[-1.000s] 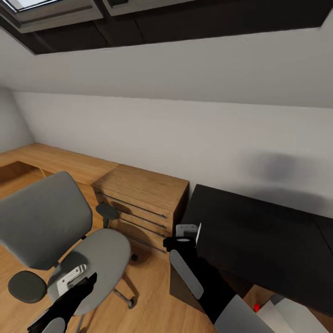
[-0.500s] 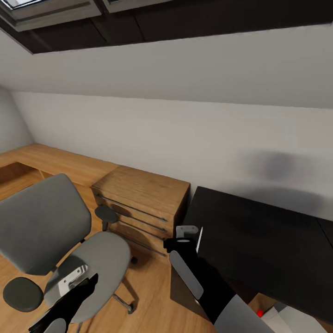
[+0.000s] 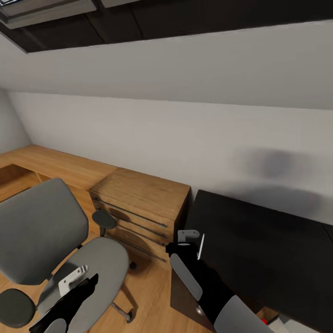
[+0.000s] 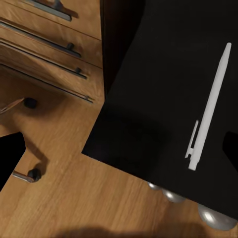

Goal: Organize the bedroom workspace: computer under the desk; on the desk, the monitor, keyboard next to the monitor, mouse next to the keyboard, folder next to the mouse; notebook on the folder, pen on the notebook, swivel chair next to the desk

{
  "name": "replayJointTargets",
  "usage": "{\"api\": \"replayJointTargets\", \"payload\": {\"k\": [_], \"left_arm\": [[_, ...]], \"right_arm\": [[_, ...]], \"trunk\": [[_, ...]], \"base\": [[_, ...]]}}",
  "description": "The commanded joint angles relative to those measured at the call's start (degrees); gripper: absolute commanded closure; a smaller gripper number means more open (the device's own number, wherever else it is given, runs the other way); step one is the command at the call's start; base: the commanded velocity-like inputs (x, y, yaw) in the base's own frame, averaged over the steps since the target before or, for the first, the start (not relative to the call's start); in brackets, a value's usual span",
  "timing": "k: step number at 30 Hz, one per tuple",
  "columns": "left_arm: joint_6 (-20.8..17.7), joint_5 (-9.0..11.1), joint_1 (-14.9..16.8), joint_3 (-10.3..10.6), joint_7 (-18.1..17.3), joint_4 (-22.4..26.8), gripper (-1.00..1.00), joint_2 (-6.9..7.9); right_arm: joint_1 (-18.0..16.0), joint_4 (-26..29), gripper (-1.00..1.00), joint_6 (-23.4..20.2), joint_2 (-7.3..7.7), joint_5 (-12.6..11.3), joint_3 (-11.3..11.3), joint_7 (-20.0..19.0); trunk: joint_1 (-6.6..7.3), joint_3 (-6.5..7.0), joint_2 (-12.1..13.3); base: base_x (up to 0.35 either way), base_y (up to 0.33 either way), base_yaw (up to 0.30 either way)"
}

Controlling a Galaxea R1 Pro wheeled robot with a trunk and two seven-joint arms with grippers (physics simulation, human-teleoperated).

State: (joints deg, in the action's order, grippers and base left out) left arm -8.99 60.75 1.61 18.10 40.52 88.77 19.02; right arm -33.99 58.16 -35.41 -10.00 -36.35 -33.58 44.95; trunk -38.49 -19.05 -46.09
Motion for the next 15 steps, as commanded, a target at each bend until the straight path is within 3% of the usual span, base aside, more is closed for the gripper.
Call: {"api": "replayJointTargets", "payload": {"k": [1,15], "left_arm": [[-0.2,0.2,0.1,0.1,0.4,0.1,-1.00,0.06],[-0.2,0.2,0.1,0.1,0.4,0.0,-1.00,0.06]], "right_arm": [[-0.1,-0.1,-1.00,-0.1,0.00,-0.4,-0.1,0.5],[-0.1,-1.7,-1.00,0.3,0.00,-0.2,2.6,0.6]], "trunk": [[-0.02,-0.08,-0.1],[-0.02,-0.08,-0.1]], "base": [[0.047,0.000,0.000],[0.013,0.000,0.000]]}}
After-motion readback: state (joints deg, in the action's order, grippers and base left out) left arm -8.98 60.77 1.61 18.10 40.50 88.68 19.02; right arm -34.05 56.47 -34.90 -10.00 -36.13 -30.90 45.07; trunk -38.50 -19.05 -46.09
